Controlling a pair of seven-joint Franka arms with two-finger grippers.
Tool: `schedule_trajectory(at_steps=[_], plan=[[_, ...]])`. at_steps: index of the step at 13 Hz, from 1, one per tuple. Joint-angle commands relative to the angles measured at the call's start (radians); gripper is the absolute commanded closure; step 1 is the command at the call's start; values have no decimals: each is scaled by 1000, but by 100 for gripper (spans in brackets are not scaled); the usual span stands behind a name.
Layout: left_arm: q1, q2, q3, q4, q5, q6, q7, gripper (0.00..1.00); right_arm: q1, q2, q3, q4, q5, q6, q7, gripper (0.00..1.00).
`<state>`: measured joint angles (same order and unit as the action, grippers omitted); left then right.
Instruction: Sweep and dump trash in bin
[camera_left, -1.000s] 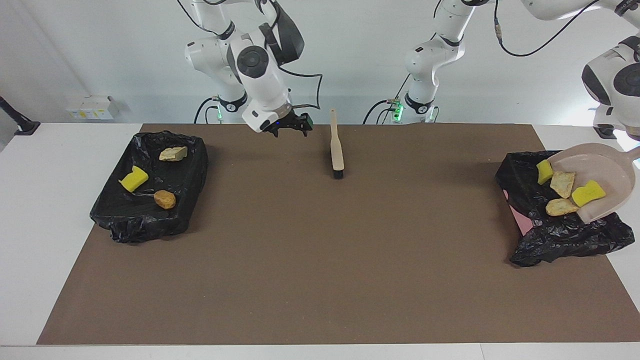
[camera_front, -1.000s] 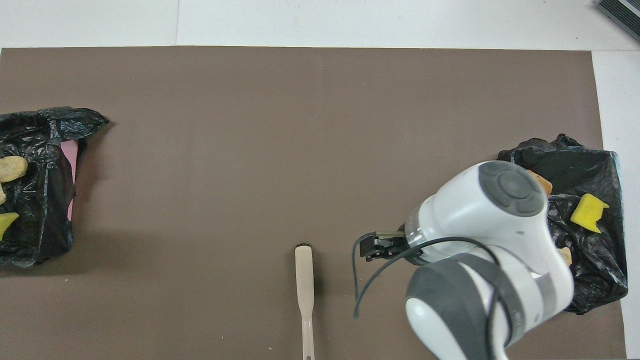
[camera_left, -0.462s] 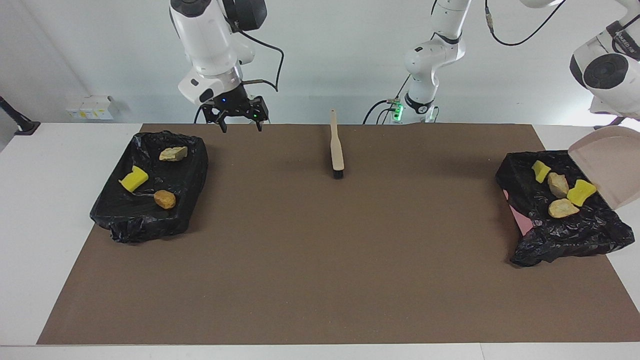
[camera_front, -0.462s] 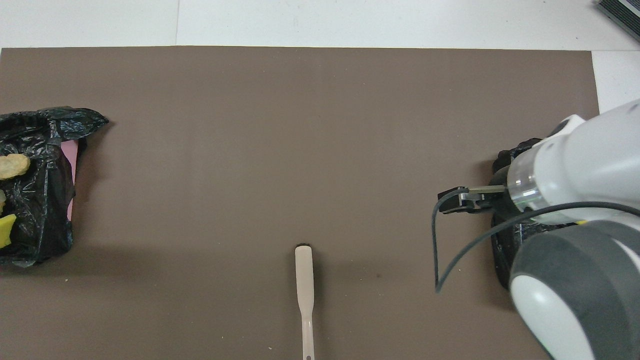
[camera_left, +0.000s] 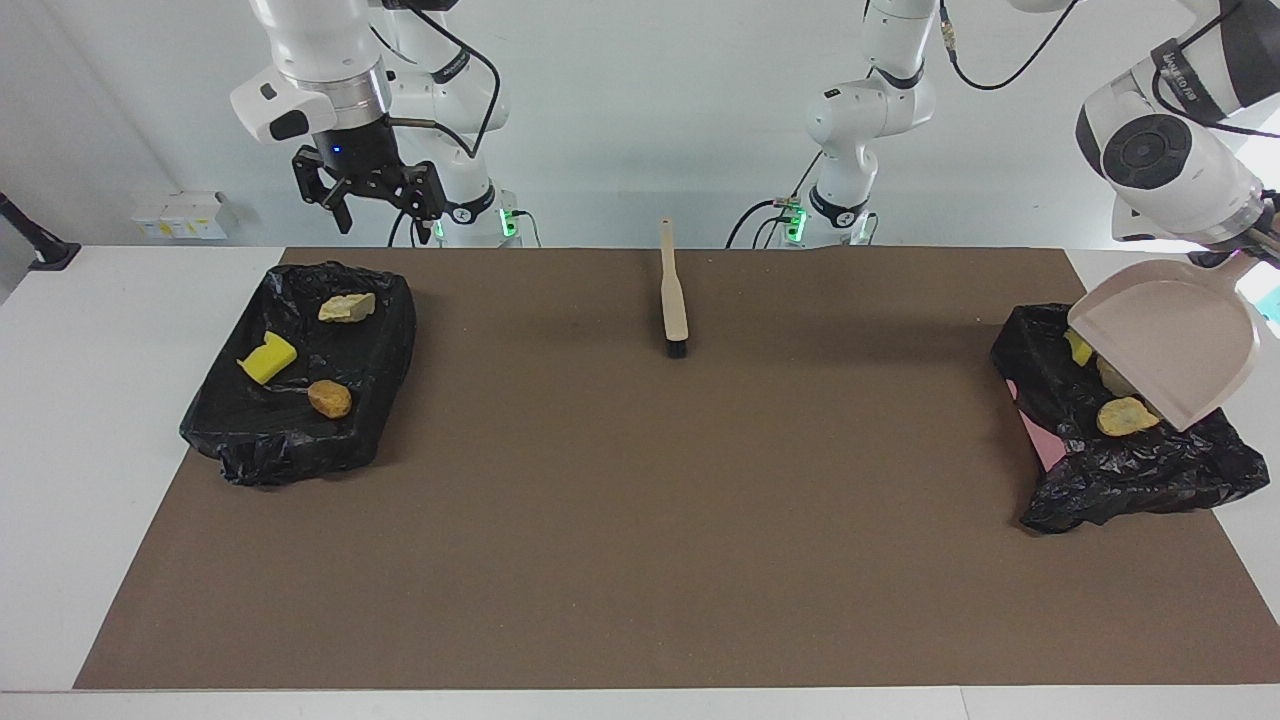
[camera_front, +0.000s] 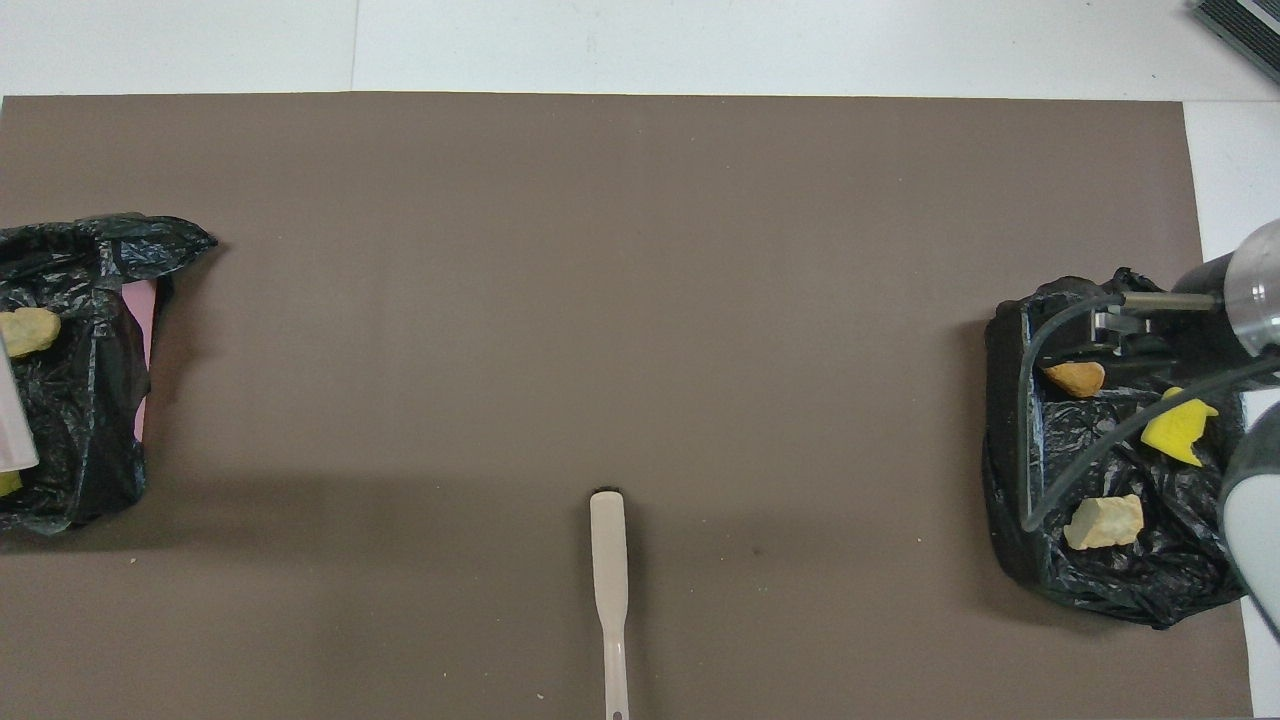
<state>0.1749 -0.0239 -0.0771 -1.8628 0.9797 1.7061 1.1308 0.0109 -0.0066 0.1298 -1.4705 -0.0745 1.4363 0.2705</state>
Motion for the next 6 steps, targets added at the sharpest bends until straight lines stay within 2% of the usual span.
schedule_trajectory(at_steps=[1, 6], plan=[[-69, -13, 16, 5, -152, -65, -136, 100, -8, 54, 16, 82, -16, -42, -8, 0], [-130, -22, 16, 2, -549, -95, -493, 100, -29, 57, 16, 76, -5, -10, -8, 0]])
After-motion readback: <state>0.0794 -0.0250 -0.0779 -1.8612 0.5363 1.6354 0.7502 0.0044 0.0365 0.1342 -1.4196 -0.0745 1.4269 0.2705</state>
